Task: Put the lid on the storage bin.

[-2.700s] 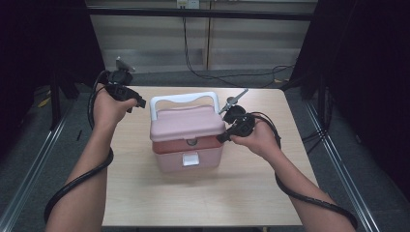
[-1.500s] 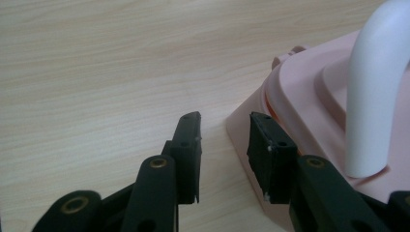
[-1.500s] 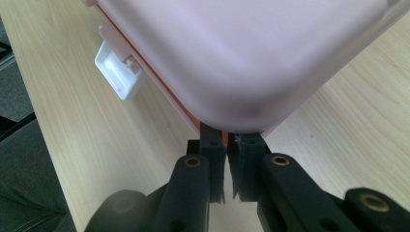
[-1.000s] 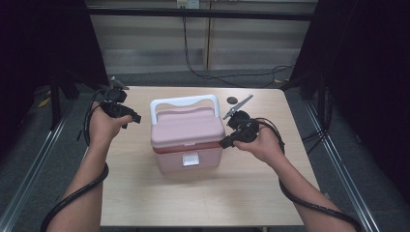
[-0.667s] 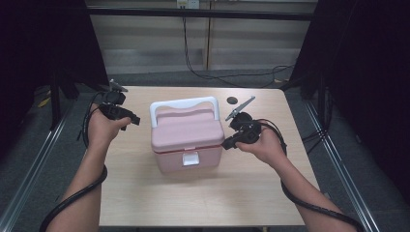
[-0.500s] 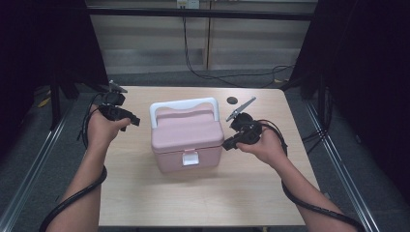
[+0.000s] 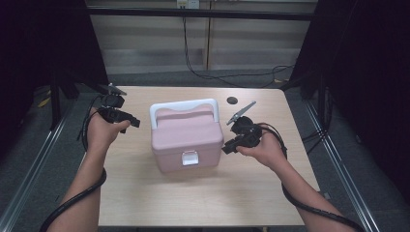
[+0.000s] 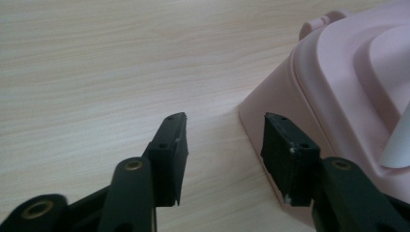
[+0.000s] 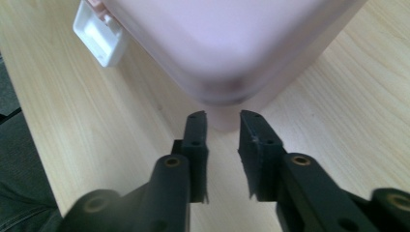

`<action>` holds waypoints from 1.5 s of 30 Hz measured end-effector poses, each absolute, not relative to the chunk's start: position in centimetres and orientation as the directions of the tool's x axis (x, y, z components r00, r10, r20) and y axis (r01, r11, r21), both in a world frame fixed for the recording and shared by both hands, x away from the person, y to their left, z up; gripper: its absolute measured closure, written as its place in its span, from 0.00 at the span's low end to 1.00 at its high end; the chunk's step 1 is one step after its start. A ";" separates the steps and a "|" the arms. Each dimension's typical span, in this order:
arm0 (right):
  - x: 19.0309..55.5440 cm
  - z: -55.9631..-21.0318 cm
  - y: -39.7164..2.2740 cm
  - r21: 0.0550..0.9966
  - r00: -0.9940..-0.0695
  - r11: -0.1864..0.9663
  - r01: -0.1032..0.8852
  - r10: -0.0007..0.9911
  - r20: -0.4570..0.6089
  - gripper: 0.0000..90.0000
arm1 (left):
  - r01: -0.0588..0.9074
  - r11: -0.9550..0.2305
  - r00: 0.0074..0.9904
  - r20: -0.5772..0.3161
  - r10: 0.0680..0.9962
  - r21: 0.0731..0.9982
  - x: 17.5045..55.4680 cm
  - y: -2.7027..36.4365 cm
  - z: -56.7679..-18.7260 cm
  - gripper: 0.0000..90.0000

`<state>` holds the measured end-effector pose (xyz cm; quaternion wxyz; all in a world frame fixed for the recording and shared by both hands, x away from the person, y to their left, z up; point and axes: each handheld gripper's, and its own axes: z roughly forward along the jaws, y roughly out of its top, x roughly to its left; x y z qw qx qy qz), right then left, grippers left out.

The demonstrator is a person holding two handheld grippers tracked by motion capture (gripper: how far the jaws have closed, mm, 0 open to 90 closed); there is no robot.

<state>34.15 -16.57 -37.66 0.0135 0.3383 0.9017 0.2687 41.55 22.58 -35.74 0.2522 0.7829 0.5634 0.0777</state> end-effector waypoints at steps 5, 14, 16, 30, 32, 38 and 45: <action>34.0 -38.1 -16.9 0.498 -0.766 0.621 0.605 0.625 0.152 0.66 | 0.841 -0.237 0.350 -0.156 0.923 0.485 41.4 22.8 -36.1 0.47; 33.5 -38.6 -17.6 0.518 -0.761 0.604 0.606 0.630 0.155 0.50 | 0.826 -0.240 0.358 -0.145 0.922 0.511 41.0 23.2 -36.6 0.33; 33.3 -38.8 -17.9 0.523 -0.760 0.601 0.604 0.632 0.152 0.46 | 0.821 -0.242 0.363 -0.145 0.920 0.517 40.9 23.3 -36.7 0.31; 32.1 -40.3 -19.8 0.537 -0.746 0.581 0.612 0.650 0.147 0.31 | 0.803 -0.265 0.391 -0.137 0.910 0.534 39.9 24.1 -38.2 0.24; 31.9 -40.6 -20.1 0.532 -0.742 0.578 0.618 0.653 0.152 0.29 | 0.802 -0.265 0.396 -0.144 0.907 0.535 39.7 24.3 -38.5 0.23; 31.4 -41.5 -21.2 0.546 -0.737 0.559 0.623 0.653 0.173 0.28 | 0.799 -0.271 0.406 -0.148 0.902 0.537 39.3 24.6 -39.3 0.23; 30.7 -42.3 -22.4 0.554 -0.737 0.553 0.623 0.652 0.178 0.28 | 0.798 -0.259 0.404 -0.164 0.900 0.545 38.7 25.0 -40.3 0.23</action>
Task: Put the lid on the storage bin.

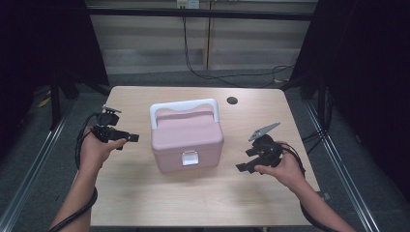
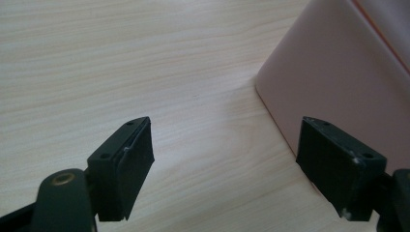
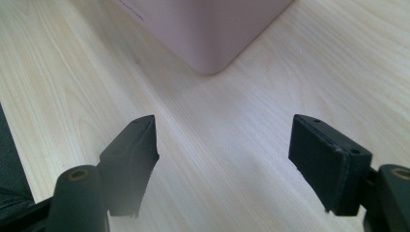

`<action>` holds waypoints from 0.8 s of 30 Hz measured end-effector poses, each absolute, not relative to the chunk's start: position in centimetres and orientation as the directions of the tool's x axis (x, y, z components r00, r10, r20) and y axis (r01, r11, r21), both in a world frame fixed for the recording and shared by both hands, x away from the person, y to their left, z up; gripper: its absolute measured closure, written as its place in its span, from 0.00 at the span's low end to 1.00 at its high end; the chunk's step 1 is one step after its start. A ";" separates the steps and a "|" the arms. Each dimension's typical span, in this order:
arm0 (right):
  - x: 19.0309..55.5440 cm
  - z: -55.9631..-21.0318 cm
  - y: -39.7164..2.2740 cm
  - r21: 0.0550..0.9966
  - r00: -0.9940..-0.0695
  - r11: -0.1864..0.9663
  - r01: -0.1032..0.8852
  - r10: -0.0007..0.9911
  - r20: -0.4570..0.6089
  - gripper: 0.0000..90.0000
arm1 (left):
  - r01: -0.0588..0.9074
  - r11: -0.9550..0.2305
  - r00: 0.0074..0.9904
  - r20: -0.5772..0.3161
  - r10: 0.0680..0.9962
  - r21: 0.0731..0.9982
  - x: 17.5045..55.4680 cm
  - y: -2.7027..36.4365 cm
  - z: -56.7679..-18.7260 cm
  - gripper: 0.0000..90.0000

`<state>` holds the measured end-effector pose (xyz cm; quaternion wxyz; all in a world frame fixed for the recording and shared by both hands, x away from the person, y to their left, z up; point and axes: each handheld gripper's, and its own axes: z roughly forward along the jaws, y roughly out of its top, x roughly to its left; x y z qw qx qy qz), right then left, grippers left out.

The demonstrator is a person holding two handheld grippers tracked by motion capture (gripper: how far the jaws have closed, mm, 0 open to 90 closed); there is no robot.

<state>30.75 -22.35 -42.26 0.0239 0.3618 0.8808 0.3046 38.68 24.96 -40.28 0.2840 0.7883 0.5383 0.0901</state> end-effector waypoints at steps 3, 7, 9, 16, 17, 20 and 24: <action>30.5 -42.6 -22.7 0.558 -0.736 0.548 0.624 0.652 0.183 0.28 | 0.798 -0.263 0.409 -0.166 0.897 0.543 38.4 25.1 -40.8 0.23; 30.1 -43.3 -23.2 0.554 -0.733 0.548 0.627 0.656 0.181 0.28 | 0.793 -0.261 0.414 -0.174 0.893 0.550 38.0 25.5 -41.6 0.23; 29.8 -43.6 -23.3 0.551 -0.732 0.549 0.629 0.657 0.181 0.27 | 0.795 -0.254 0.411 -0.182 0.893 0.551 37.8 25.6 -42.0 0.23; 29.2 -44.6 -24.3 0.564 -0.727 0.531 0.633 0.658 0.196 0.27 | 0.801 -0.236 0.402 -0.201 0.893 0.551 37.1 26.5 -43.7 0.23; 29.1 -44.7 -24.4 0.566 -0.725 0.527 0.634 0.661 0.196 0.27 | 0.800 -0.225 0.395 -0.207 0.895 0.556 37.0 26.5 -44.0 0.23; 28.8 -45.0 -24.6 0.562 -0.722 0.527 0.638 0.663 0.199 0.26 | 0.804 -0.230 0.403 -0.218 0.889 0.549 36.6 26.8 -44.9 0.23; 28.4 -45.7 -25.0 0.558 -0.721 0.527 0.642 0.663 0.203 0.26 | 0.808 -0.240 0.404 -0.211 0.890 0.538 36.2 27.2 -46.0 0.23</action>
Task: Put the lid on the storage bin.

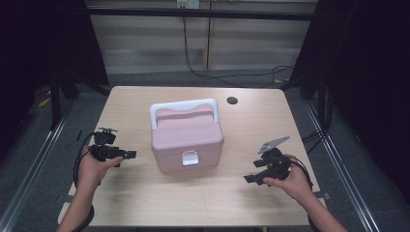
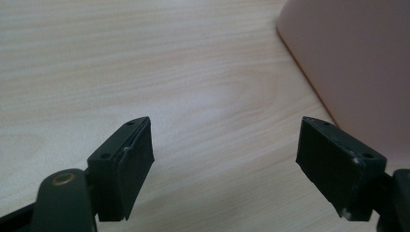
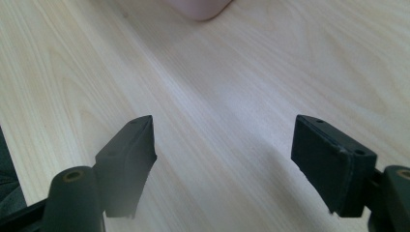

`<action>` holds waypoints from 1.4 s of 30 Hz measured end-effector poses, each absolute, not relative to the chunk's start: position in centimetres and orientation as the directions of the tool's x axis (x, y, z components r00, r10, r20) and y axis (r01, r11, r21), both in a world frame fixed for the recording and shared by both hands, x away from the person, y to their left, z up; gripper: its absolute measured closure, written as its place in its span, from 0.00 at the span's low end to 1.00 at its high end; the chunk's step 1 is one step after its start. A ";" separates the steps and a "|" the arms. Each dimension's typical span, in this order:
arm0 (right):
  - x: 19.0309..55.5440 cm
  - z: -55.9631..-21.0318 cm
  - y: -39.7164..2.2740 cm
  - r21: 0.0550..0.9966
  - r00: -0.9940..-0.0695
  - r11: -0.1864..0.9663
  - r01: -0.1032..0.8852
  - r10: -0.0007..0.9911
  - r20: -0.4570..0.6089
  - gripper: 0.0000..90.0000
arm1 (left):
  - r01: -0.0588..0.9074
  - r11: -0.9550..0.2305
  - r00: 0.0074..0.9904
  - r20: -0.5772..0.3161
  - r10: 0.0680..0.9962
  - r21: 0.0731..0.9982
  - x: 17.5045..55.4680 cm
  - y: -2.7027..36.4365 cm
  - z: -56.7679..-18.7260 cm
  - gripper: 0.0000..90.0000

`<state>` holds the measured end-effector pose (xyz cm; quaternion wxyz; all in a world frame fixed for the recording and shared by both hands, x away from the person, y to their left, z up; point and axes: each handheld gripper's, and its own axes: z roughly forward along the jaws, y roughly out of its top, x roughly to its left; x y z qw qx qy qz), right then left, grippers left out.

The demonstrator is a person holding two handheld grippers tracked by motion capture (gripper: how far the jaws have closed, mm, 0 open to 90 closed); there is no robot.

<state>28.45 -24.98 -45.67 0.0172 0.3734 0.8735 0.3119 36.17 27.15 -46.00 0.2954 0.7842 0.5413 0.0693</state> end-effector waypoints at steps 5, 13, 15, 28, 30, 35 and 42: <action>28.0 -46.5 -25.4 0.554 -0.719 0.528 0.643 0.665 0.201 0.25 | 0.808 -0.229 0.400 -0.219 0.890 0.543 35.7 27.4 -47.1 0.23; 27.5 -47.6 -25.9 0.554 -0.721 0.531 0.641 0.665 0.197 0.25 | 0.796 -0.239 0.414 -0.212 0.885 0.556 35.1 27.6 -48.4 0.23; 27.5 -47.8 -25.9 0.553 -0.722 0.532 0.641 0.662 0.200 0.24 | 0.794 -0.243 0.417 -0.208 0.885 0.557 34.9 27.6 -48.5 0.23; 26.5 -49.2 -26.3 0.592 -0.751 0.550 0.589 0.644 0.149 0.22 | 0.715 -0.309 0.484 -0.125 0.866 0.627 34.0 27.4 -49.5 0.18; 26.3 -49.4 -26.4 0.610 -0.755 0.545 0.576 0.640 0.141 0.22 | 0.703 -0.317 0.492 -0.113 0.863 0.637 33.9 27.5 -49.6 0.18; 25.9 -49.7 -26.7 0.640 -0.757 0.528 0.557 0.641 0.130 0.22 | 0.690 -0.310 0.489 -0.106 0.866 0.654 33.5 27.4 -49.8 0.17; 25.3 -50.2 -26.8 0.677 -0.762 0.519 0.522 0.641 0.095 0.20 | 0.653 -0.322 0.510 -0.084 0.856 0.686 32.9 27.4 -50.3 0.13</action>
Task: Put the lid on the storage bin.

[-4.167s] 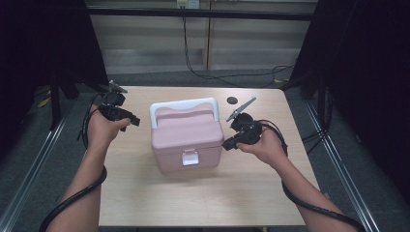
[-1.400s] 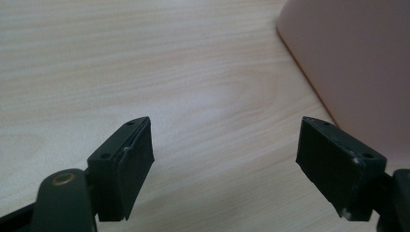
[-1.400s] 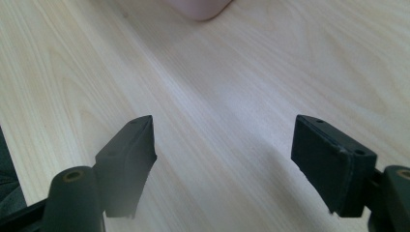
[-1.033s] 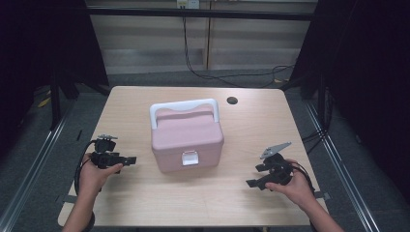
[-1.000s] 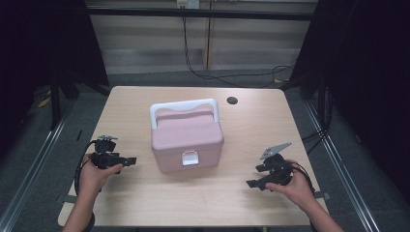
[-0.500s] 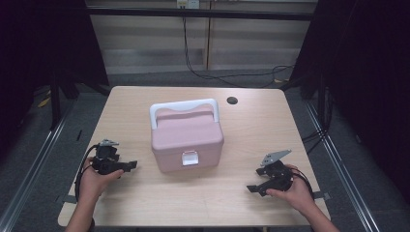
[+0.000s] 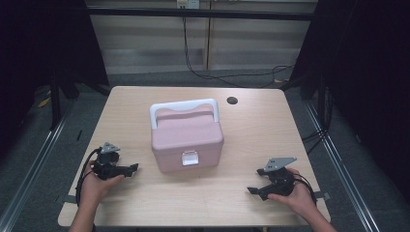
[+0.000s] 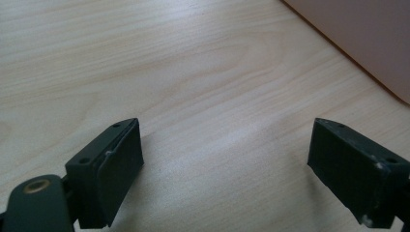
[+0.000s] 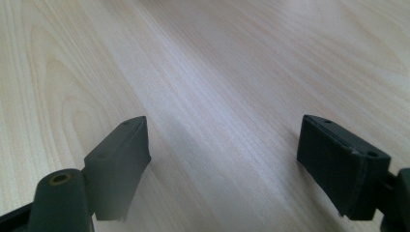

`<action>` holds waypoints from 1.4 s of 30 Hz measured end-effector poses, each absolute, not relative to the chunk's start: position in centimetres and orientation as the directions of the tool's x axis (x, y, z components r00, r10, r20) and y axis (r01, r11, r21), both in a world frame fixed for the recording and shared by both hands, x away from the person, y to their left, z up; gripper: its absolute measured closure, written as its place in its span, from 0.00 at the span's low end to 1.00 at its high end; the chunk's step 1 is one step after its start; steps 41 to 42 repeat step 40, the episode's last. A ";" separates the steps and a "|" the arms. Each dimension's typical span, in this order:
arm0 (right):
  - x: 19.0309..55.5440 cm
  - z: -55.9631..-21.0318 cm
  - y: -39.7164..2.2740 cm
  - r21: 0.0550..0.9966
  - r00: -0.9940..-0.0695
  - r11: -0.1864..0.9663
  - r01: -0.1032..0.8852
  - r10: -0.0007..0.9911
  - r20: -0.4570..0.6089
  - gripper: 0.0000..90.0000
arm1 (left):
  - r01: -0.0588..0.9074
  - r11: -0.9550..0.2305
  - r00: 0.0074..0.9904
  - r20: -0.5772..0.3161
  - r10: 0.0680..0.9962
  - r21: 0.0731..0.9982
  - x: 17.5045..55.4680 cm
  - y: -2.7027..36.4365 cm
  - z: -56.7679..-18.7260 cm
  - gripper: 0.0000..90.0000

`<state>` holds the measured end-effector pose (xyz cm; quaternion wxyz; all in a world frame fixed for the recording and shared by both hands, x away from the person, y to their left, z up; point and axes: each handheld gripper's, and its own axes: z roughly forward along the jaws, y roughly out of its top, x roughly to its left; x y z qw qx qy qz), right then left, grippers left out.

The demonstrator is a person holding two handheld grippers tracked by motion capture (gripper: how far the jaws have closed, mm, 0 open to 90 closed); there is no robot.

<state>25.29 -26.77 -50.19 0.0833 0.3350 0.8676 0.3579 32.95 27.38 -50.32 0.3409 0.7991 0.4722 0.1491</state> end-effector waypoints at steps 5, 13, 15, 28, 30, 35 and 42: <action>25.1 -50.5 -26.8 0.696 -0.768 0.519 0.496 0.637 0.072 0.20 | 0.634 -0.326 0.522 -0.076 0.850 0.701 32.7 27.5 -50.5 0.13; 24.8 -50.8 -26.9 0.715 -0.771 0.521 0.466 0.636 0.038 0.20 | 0.590 -0.382 0.559 -0.018 0.829 0.711 32.4 27.2 -50.9 0.09; 24.8 -50.8 -27.0 0.721 -0.771 0.514 0.465 0.635 0.044 0.20 | 0.588 -0.379 0.557 -0.017 0.830 0.715 32.3 27.2 -51.0 0.08; 24.6 -51.0 -27.0 0.731 -0.770 0.511 0.453 0.637 0.032 0.20 | 0.588 -0.380 0.559 -0.019 0.829 0.714 32.3 27.2 -51.0 0.08; 24.6 -51.0 -27.0 0.731 -0.770 0.511 0.453 0.637 0.032 0.20 | 0.588 -0.380 0.559 -0.019 0.829 0.714 32.3 27.2 -51.0 0.07; 24.6 -51.0 -27.0 0.730 -0.770 0.511 0.453 0.637 0.032 0.20 | 0.588 -0.380 0.559 -0.019 0.829 0.714 32.3 27.2 -51.0 0.07; 24.6 -51.0 -27.0 0.730 -0.770 0.511 0.453 0.637 0.032 0.20 | 0.588 -0.380 0.559 -0.019 0.829 0.714 32.3 27.2 -51.0 0.07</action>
